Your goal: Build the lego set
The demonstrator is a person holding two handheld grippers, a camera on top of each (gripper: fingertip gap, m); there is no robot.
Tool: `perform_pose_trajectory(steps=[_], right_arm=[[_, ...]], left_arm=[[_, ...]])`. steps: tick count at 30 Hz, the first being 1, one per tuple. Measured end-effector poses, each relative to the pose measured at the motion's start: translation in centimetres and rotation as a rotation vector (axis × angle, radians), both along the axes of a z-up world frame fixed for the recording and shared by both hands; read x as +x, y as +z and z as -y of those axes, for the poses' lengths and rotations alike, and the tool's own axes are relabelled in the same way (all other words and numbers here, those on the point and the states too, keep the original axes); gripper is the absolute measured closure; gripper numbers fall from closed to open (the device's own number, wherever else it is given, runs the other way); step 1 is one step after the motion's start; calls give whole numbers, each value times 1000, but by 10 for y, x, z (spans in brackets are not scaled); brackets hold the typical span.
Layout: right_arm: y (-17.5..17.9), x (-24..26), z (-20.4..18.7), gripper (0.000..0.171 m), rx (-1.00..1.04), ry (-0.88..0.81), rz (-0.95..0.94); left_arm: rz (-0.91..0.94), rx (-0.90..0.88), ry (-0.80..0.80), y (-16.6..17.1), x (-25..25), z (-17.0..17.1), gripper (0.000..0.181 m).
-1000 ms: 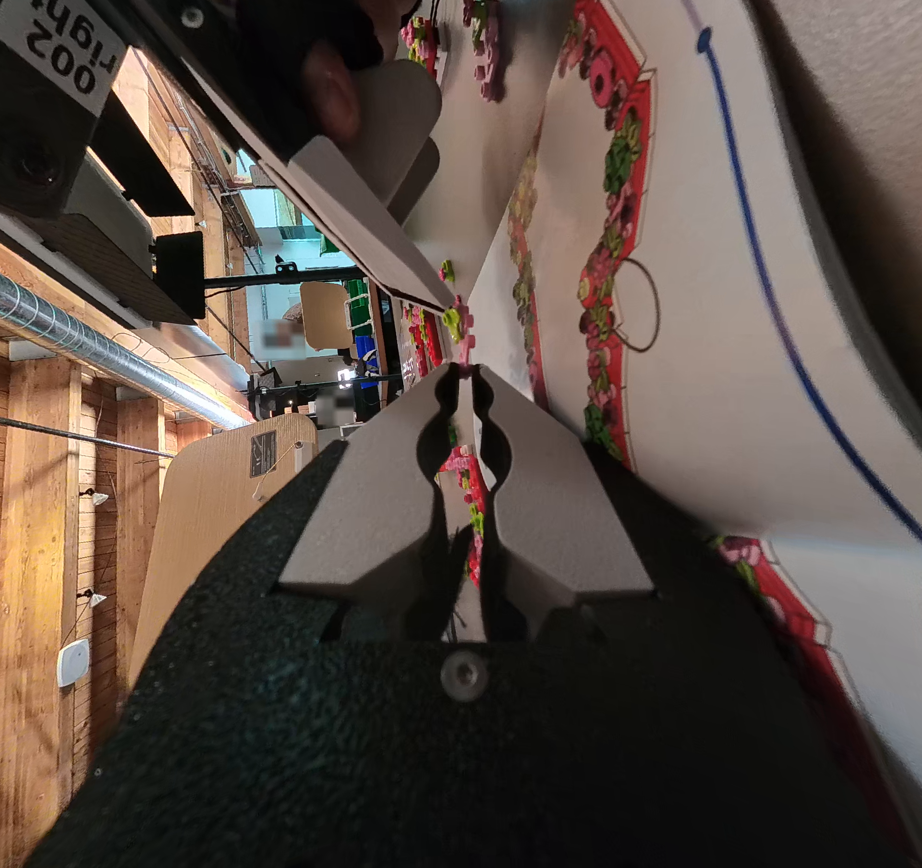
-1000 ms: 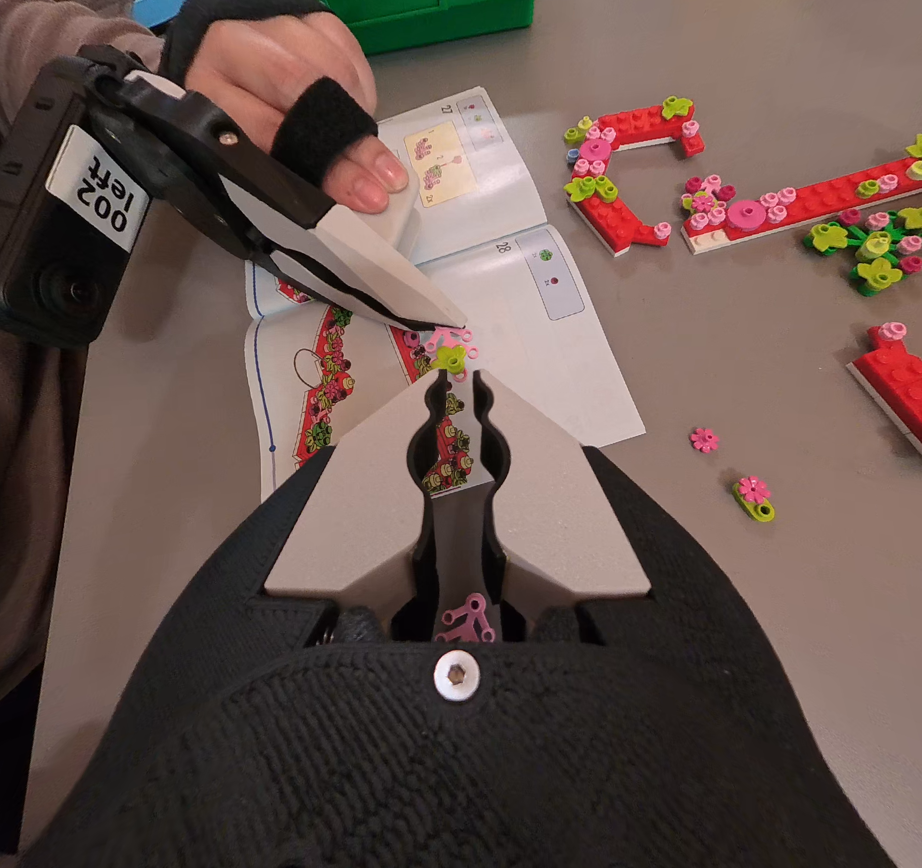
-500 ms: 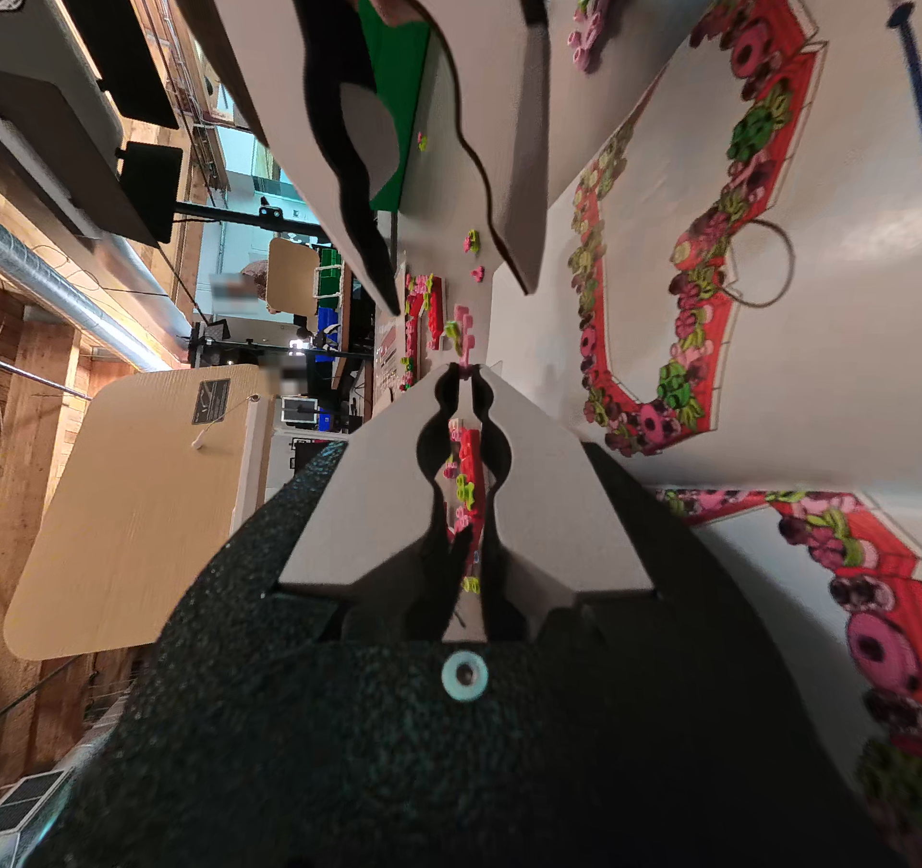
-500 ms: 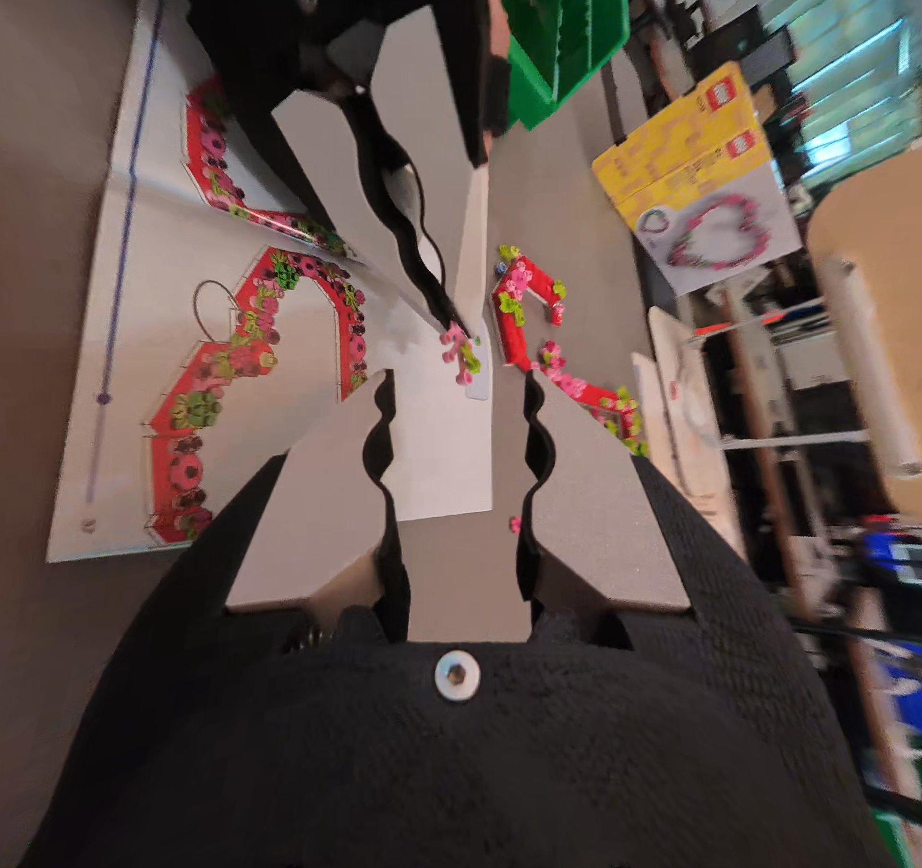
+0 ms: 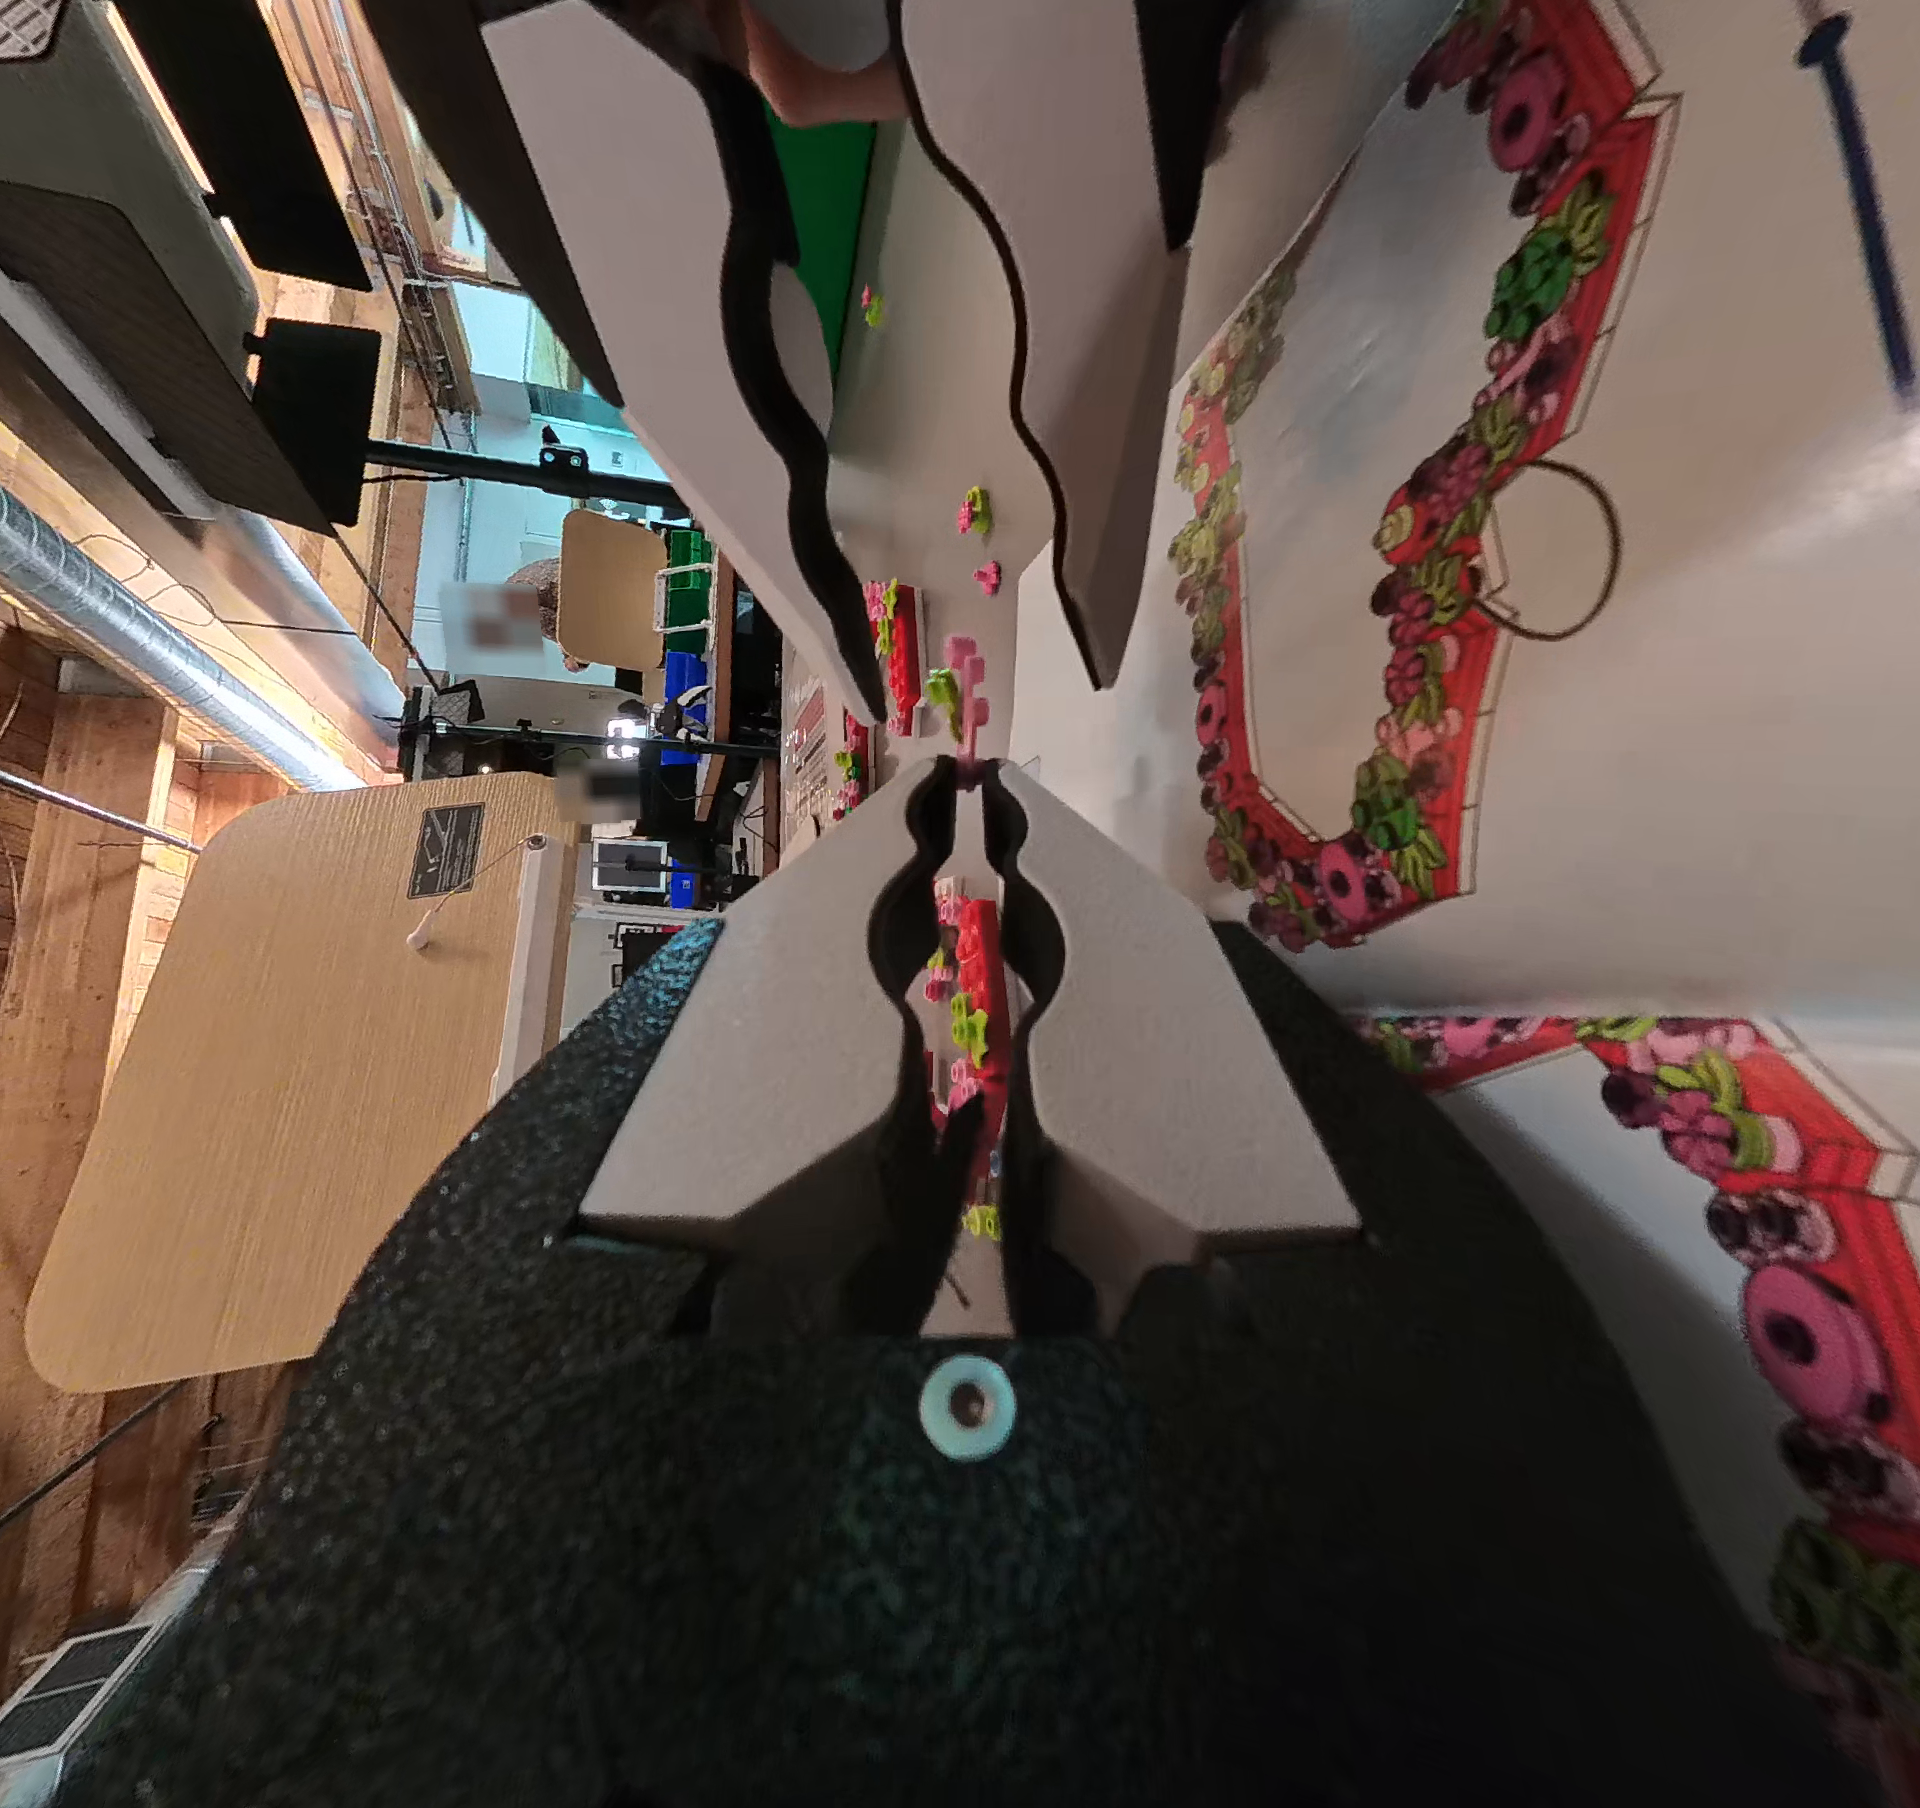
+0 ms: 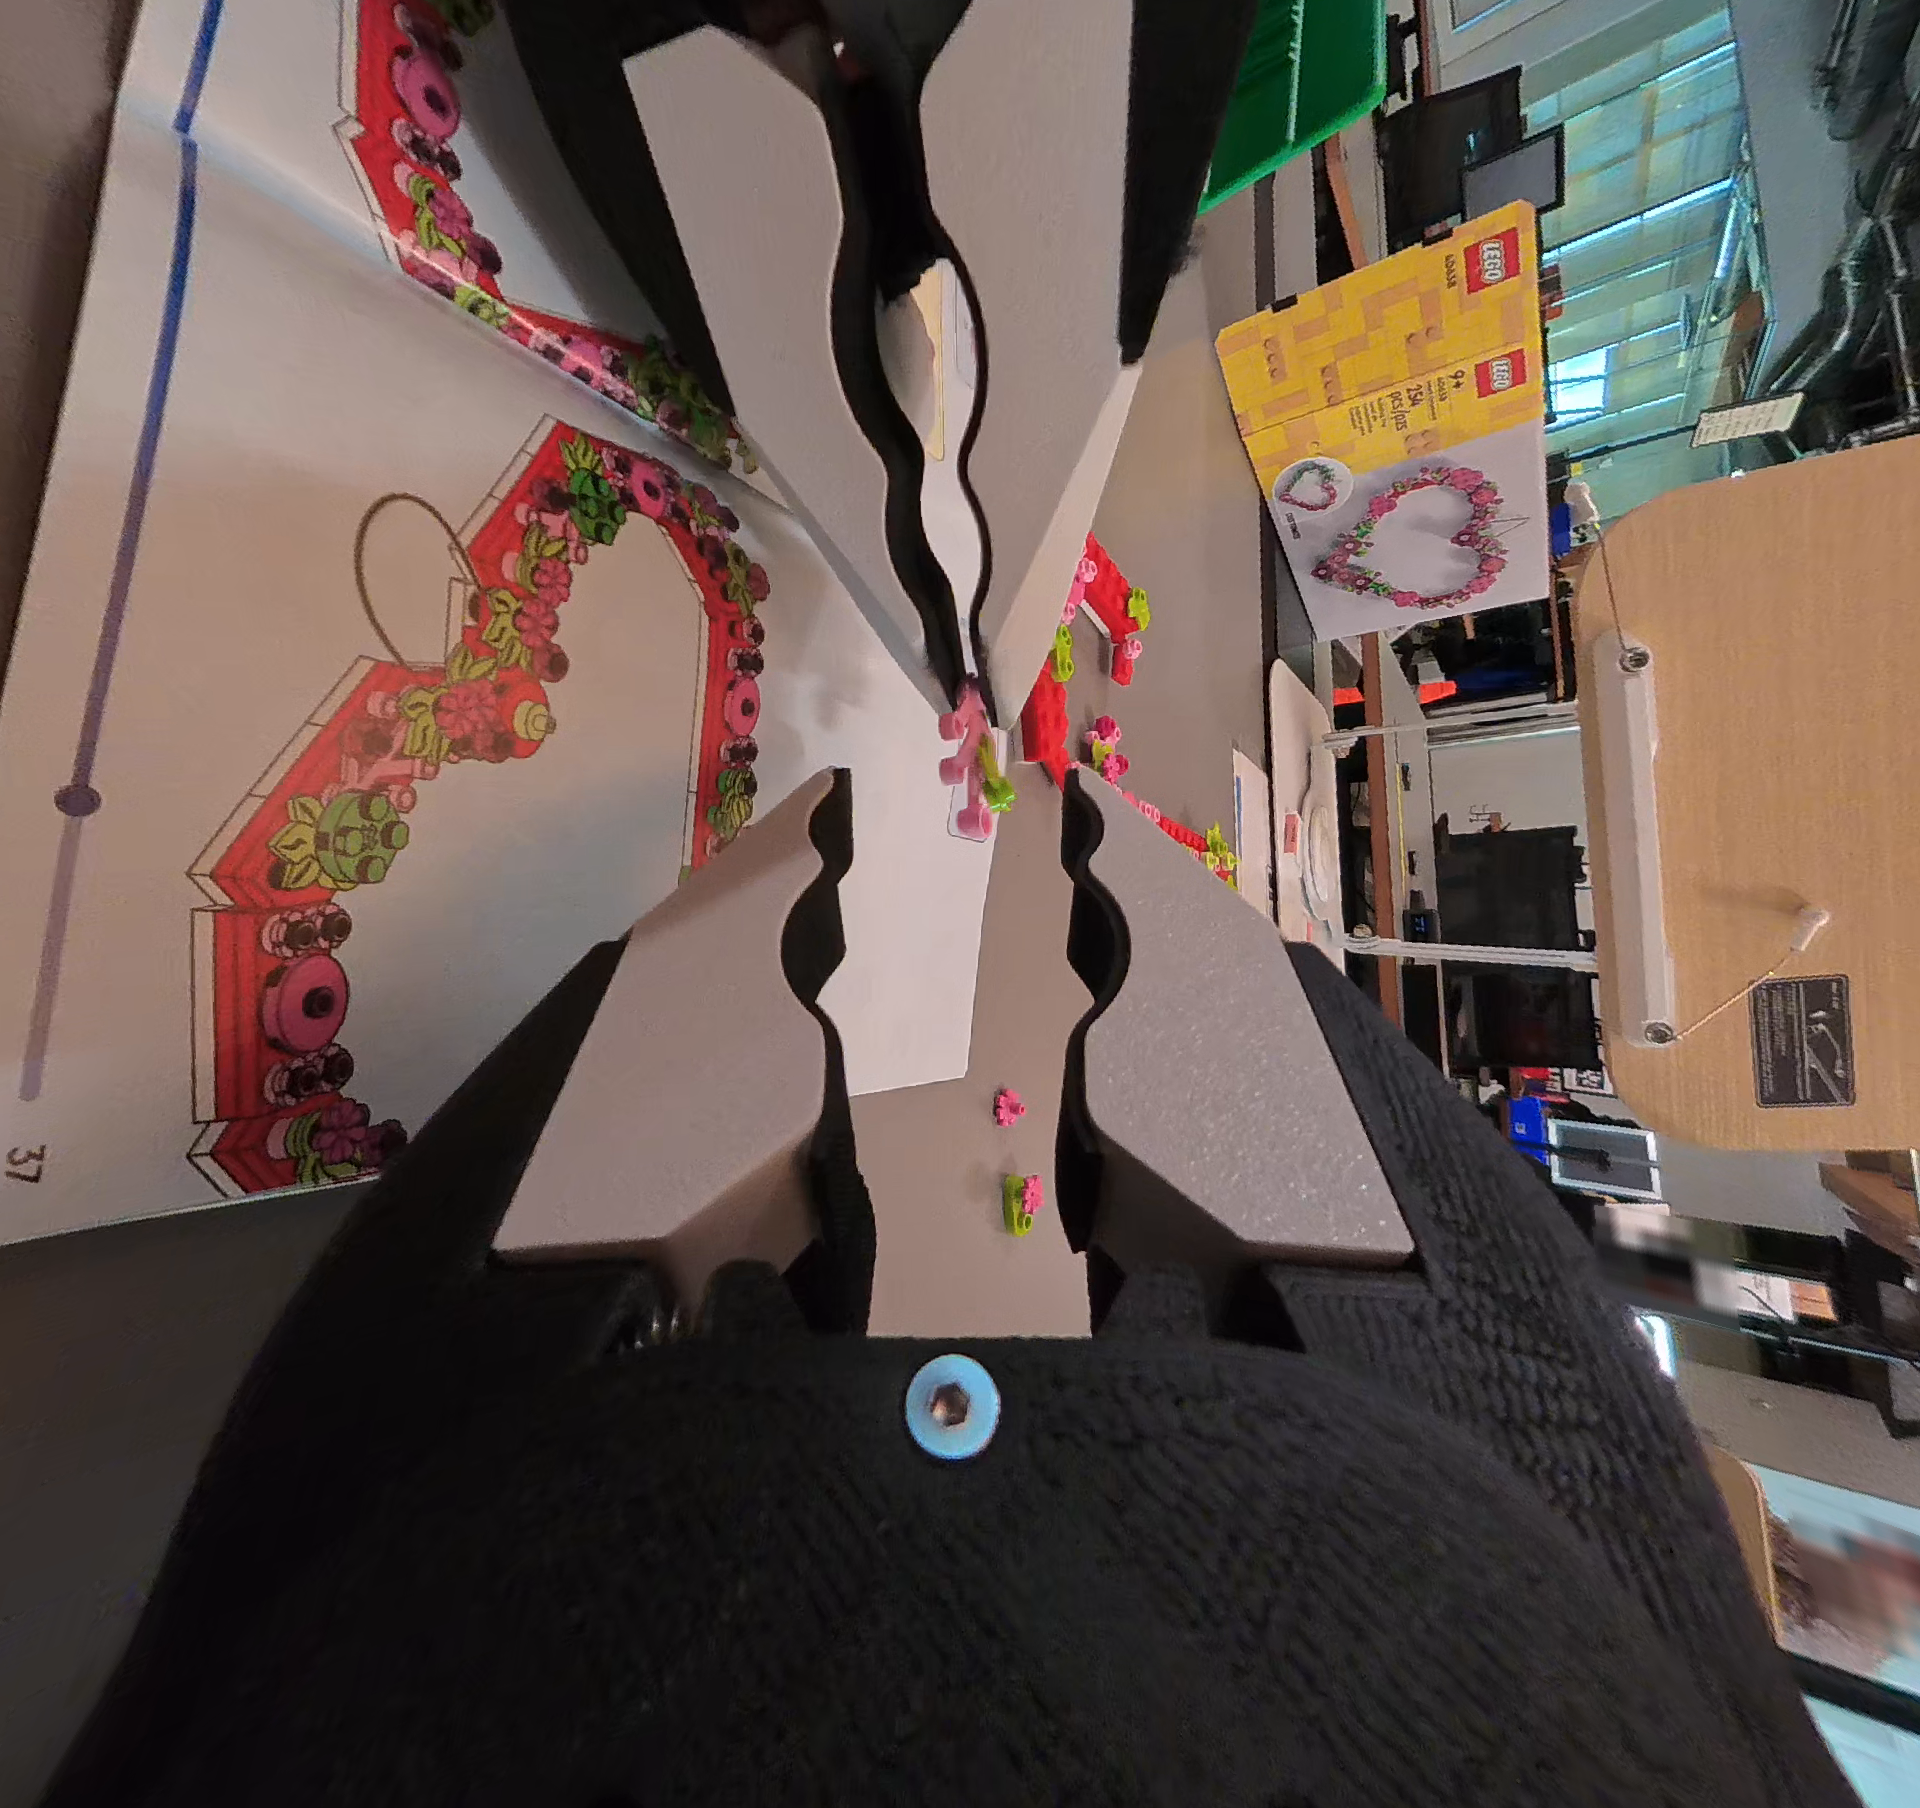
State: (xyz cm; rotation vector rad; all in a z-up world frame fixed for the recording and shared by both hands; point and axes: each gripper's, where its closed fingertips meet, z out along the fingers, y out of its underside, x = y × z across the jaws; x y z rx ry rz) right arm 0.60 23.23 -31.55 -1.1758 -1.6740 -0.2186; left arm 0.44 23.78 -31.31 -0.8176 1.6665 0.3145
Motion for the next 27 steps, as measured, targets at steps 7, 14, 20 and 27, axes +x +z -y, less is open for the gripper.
perform_pose_trajectory(steps=[7,14,20,27], right_arm=[[-3,1,0,144,13,4,34],[-3,4,-1,156,2,-4,41],[-2,6,0,161,-22,-2,27],[0,5,2,156,-47,1,-1]], left_arm=[[2,-5,-10,0,1,2,178],[-10,-6,-12,-2,0,2,178],[-17,-5,-15,-2,0,2,178],[-30,30,-12,-2,-1,0,178]])
